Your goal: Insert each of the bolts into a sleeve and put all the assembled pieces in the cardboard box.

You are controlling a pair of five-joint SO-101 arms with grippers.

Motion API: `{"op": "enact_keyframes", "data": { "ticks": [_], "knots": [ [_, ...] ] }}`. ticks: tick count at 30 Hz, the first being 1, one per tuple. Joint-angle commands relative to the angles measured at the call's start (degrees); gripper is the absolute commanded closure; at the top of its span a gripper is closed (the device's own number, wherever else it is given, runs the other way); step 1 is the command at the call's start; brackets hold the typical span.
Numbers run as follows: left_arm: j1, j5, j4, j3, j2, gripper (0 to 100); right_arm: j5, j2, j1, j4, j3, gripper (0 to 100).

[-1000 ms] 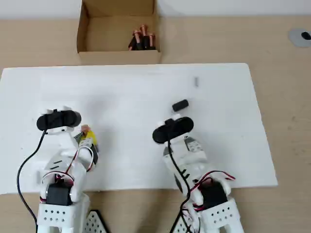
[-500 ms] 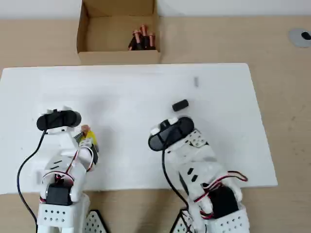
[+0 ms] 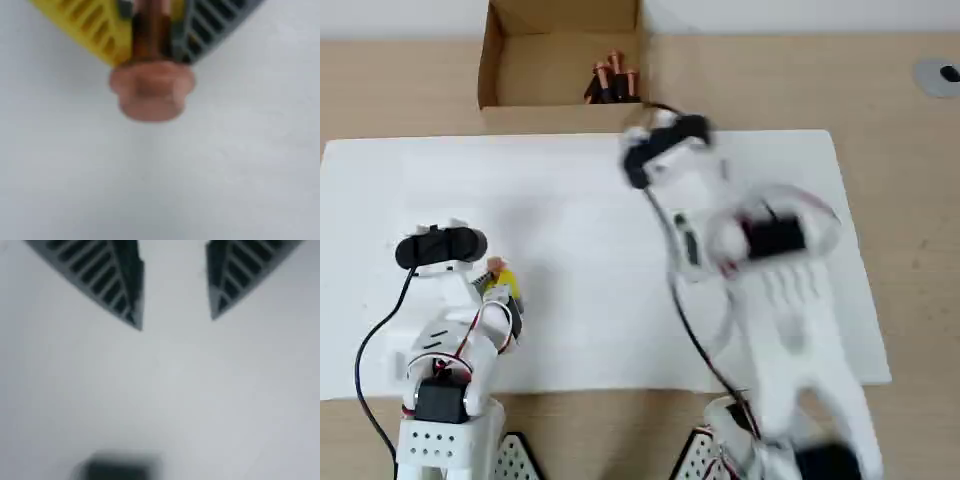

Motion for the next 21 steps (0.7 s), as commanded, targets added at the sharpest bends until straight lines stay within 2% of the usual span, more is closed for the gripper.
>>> {"op": "enact_keyframes", "data": {
  "ticks": [1,5,10,15,21],
  "knots": [
    [-0.3,-0.1,-0.8,0.3,-0.4,99,7.7,17.8,-3.9,10.5,-18.0,90.1],
    [-0.4,0.1,-0.8,0.3,-0.4,99,16.3,22.1,-2.6,10.6,-19.5,90.1],
    [-0.4,0.1,-0.8,0.3,-0.4,99,37.5,23.2,1.2,10.6,-19.5,90.0],
    [-0.6,0.1,-0.9,0.3,-0.4,99,45.7,27.9,2.7,8.3,-23.8,88.6],
    [-0.6,0.0,-0.9,0.3,-0.4,99,50.6,36.4,3.3,8.3,-34.2,70.8]
  ]
}}
